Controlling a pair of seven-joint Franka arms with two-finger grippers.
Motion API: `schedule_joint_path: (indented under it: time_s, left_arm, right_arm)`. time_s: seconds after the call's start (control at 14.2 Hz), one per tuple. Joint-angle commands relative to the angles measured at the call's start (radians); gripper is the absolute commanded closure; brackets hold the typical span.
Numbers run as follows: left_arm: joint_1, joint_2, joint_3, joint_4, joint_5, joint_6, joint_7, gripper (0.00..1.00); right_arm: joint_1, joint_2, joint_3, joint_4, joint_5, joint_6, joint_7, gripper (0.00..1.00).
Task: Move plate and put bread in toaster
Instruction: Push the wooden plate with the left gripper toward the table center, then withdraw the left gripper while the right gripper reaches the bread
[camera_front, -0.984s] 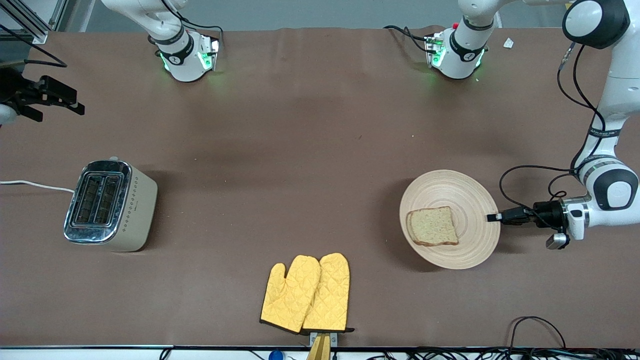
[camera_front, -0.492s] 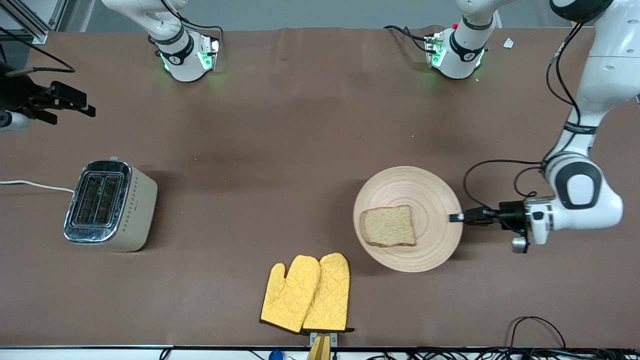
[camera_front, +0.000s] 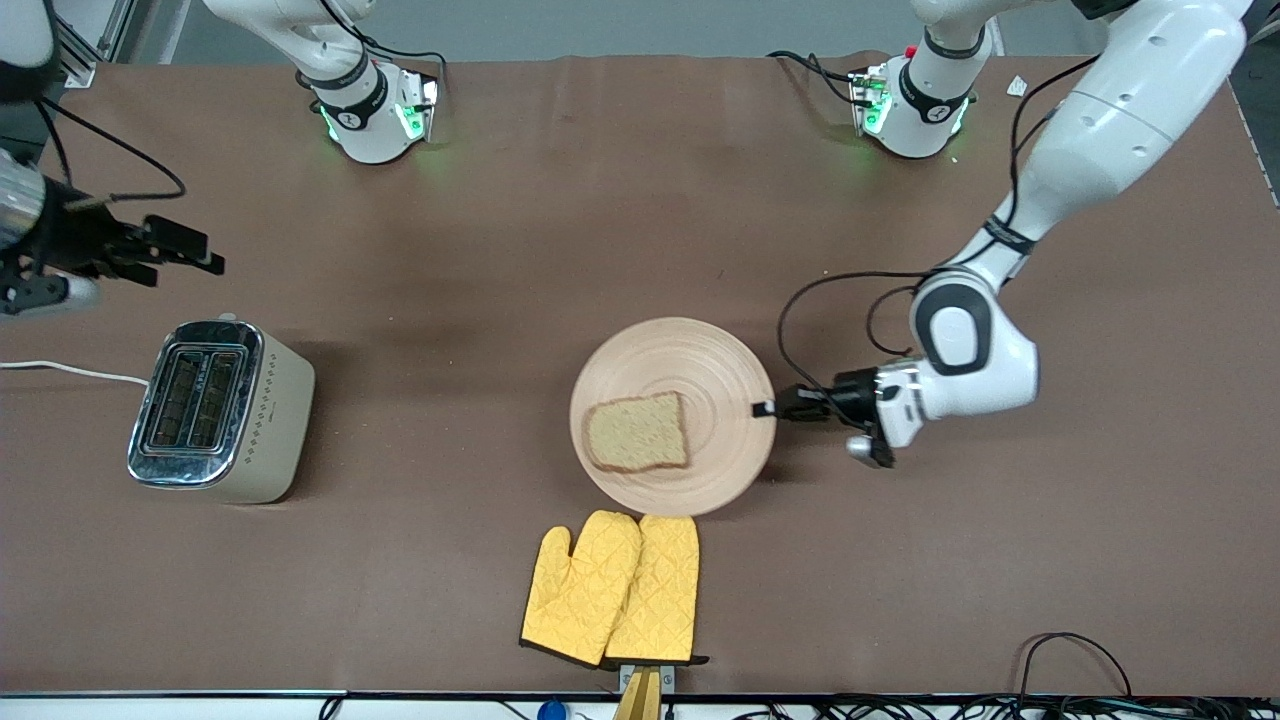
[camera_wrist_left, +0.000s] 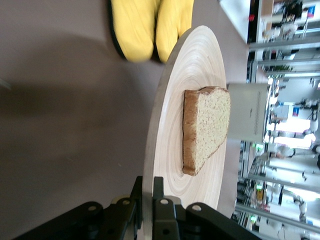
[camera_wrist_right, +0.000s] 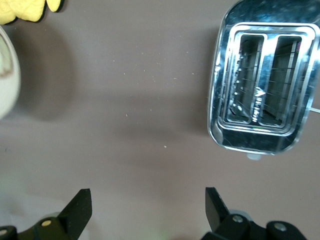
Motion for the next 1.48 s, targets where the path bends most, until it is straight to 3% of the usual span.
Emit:
schedule_joint_path:
  time_s: [0.0,0.21,0.49,0.56,0.77,0.84,0.91,1.2,1.41]
  left_arm:
    - [-0.031,0.03,-0.011,-0.003,-0.031,-0.001,0.043,0.99]
    - [-0.059,0.101,-0.012,-0.013,-0.046,0.053,0.156,0.99]
    - [-0.09,0.164,-0.011,-0.009,-0.212,0.054,0.325,0.98]
    - [-0.097,0.167,-0.009,-0.009,-0.246,0.054,0.346,0.94]
    - [-0.087,0.162,-0.005,-0.009,-0.252,0.054,0.331,0.7]
    - [-0.082,0.161,0.001,-0.009,-0.251,0.054,0.331,0.45]
    - [-0.076,0.158,0.009,-0.006,-0.254,0.054,0.325,0.01]
    - [-0.015,0.11,0.015,0.054,-0.193,0.045,0.103,0.0]
    - [0.062,0.081,0.006,0.143,0.064,0.005,-0.189,0.0]
  right_arm:
    - [-0.006,-0.025,0.004,-0.109,0.066,0.08,-0.005,0.0]
    - [0.015,-0.023,0.009,-0.192,0.074,0.195,0.034,0.0]
    - [0.142,0.017,0.009,-0.2,0.076,0.324,0.222,0.0]
    - [0.184,0.037,0.01,-0.201,0.074,0.362,0.286,0.0]
    - [0.271,0.106,0.01,-0.224,0.074,0.501,0.417,0.0]
    - [0.297,0.13,0.009,-0.229,0.076,0.543,0.44,0.0]
    - [0.324,0.155,0.009,-0.226,0.074,0.569,0.459,0.0]
    - [0.426,0.242,0.009,-0.217,0.074,0.661,0.574,0.0]
    - [0.498,0.326,0.009,-0.185,0.073,0.732,0.604,0.0]
